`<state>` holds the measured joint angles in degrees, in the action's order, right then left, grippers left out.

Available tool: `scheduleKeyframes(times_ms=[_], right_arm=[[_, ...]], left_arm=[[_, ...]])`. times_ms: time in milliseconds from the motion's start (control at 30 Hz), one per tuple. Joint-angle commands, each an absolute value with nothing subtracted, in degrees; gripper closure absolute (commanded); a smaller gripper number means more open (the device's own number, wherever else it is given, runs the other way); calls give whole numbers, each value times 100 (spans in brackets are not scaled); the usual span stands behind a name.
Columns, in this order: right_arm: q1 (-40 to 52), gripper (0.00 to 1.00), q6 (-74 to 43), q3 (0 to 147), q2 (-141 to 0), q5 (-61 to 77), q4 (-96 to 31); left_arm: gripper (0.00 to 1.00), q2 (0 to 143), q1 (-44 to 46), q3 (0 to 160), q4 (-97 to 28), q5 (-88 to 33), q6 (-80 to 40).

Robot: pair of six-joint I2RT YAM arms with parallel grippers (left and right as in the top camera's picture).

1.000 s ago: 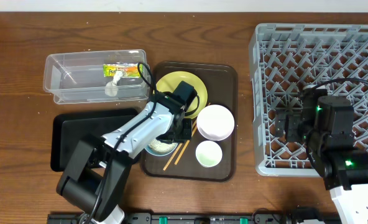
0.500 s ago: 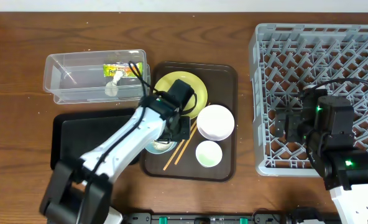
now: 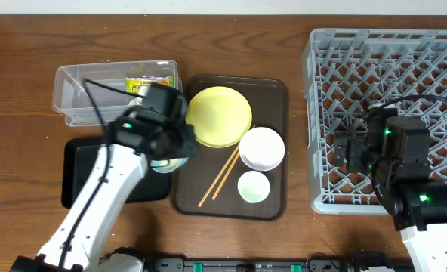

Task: Sort waste into correct bins and load items into the dishwasher rack
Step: 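Tip the blue bowl over the black tray to pour out the rice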

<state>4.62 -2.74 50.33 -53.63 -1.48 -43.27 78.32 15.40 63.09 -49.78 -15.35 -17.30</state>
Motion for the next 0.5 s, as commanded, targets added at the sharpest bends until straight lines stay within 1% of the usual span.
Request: scheduleKeyframes(times_ms=[0,300,467], right_arm=[[410,1,-270,5155,-5354,-123,-4338],[408,1,-272,5153,-5354,-126,-4353],[408,1,-272,5153,-5354,-123,-4357]], left_arm=[[94,7815,827,6307,-5009,-2663,-947],[94,8060,-1258,5769,-5011,-5118,242],[94,8379,-2110,5398,-5009,-6667,932]])
